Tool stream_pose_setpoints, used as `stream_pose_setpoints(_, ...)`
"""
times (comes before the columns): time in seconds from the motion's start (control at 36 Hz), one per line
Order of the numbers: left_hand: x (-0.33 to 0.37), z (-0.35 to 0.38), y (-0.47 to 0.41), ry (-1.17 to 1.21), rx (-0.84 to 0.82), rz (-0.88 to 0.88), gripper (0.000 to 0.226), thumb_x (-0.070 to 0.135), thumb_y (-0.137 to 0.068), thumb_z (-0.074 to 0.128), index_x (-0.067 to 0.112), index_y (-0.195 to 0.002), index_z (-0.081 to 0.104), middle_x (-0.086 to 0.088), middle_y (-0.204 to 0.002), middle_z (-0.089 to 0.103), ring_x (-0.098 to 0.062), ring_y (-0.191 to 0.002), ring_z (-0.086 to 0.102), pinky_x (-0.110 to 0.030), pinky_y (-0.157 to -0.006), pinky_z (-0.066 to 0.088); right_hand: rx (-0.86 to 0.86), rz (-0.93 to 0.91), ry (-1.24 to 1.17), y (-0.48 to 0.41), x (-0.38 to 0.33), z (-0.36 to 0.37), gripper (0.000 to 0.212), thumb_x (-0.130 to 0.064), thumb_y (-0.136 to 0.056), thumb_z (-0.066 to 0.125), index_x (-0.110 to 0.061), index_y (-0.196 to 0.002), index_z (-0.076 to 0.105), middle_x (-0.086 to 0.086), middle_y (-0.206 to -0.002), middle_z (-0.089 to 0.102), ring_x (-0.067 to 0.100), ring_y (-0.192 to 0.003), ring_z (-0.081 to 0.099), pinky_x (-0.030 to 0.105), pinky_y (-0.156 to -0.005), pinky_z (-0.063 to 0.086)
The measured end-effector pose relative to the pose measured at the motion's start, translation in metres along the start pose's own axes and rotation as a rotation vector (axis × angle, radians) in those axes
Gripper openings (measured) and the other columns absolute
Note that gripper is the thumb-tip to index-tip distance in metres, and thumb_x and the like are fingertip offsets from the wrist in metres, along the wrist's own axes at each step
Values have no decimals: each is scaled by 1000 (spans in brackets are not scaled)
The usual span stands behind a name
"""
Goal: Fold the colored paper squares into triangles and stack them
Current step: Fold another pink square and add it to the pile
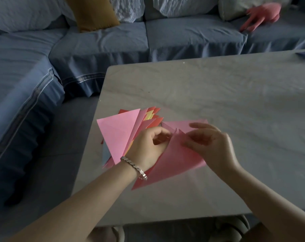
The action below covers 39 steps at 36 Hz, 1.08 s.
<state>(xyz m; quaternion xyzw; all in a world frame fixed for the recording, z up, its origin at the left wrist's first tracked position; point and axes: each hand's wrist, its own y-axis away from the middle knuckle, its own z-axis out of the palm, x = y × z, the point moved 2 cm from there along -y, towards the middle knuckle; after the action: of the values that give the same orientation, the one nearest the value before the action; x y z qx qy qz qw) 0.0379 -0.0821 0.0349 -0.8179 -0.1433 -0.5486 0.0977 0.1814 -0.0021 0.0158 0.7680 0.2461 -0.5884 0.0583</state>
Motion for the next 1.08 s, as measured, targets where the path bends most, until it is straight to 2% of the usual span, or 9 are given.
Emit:
stream_pose_setpoints(0.14, 2, -1, 4, -10, 2, -4, 28, -1, -79, 65, 26, -72, 66, 14, -71, 67, 2, -67, 62, -13, -70, 51, -20, 92, -53, 1, -4, 2, 22, -13, -66, 78, -31, -60, 68, -17, -99, 65, -10, -73, 61, 7, -71, 46)
stream_pose_setpoints(0.22, 5, 0, 8, -17, 20, -1, 26, -1, -79, 65, 24, -75, 68, 12, -74, 70, -2, -70, 65, -15, -70, 52, -63, 159, -57, 2, -5, 3, 24, -15, -67, 79, -34, -56, 68, -21, -73, 69, -5, -67, 57, 15, -70, 43)
stream_pose_setpoints(0.31, 6, 0, 10, -18, 61, -13, 20, 3, -80, 65, 23, -77, 69, 9, -75, 72, -7, -72, 67, -18, -70, 52, -36, 219, -67, 2, -4, 3, 25, -18, -66, 81, -34, -51, 67, -21, -54, 62, 0, -59, 49, 12, -58, 37)
stream_pose_setpoints(0.47, 11, -2, 13, -51, 140, 34, 10, 16, -87, 59, 16, -88, 69, 5, -73, 68, -3, -67, 60, -11, -63, 45, -15, 251, -134, 4, -12, 3, 24, -12, -67, 79, -30, -55, 68, -17, -55, 65, -5, -53, 52, 6, -54, 39)
stream_pose_setpoints(0.53, 11, -2, 15, -56, 157, 39, 10, 20, -85, 62, 17, -90, 70, 12, -71, 65, 3, -67, 59, -6, -64, 44, -18, 251, -153, 5, -14, 3, 22, -12, -68, 79, -29, -58, 69, -15, -55, 66, -6, -52, 53, 6, -54, 40)
stream_pose_setpoints(0.69, 9, -4, 17, -116, 247, 39, 17, 7, -75, 72, 16, -90, 72, 20, -71, 63, 4, -70, 62, -4, -69, 46, -21, 227, -175, 5, -17, 6, 24, -9, -69, 77, -29, -60, 68, -17, -57, 66, -8, -53, 56, 5, -57, 42)
stream_pose_setpoints(0.81, 9, -6, 17, -150, 274, 53, 16, 8, -74, 74, 16, -88, 73, 18, -68, 63, 2, -68, 61, -6, -68, 46, -14, 238, -175, 5, -13, 9, 20, -12, -69, 77, -28, -65, 68, -14, -61, 69, -5, -57, 58, 14, -63, 44)
stream_pose_setpoints(0.92, 11, -6, 20, -185, 289, 91, 15, 8, -74, 74, 15, -87, 74, 20, -70, 64, 0, -70, 62, -4, -67, 45, -19, 221, -217, 5, -12, 12, 19, -11, -71, 76, -28, -69, 67, -12, -60, 68, -5, -56, 56, 8, -57, 41)
stream_pose_setpoints(1.08, 12, -6, 23, -187, 293, 114, 16, 6, -76, 71, 17, -88, 74, 25, -71, 61, 9, -72, 62, -1, -70, 43, -16, 142, -198, 7, -17, 11, 26, -7, -73, 73, -32, -69, 71, -17, -68, 71, -5, -65, 62, 8, -66, 46)
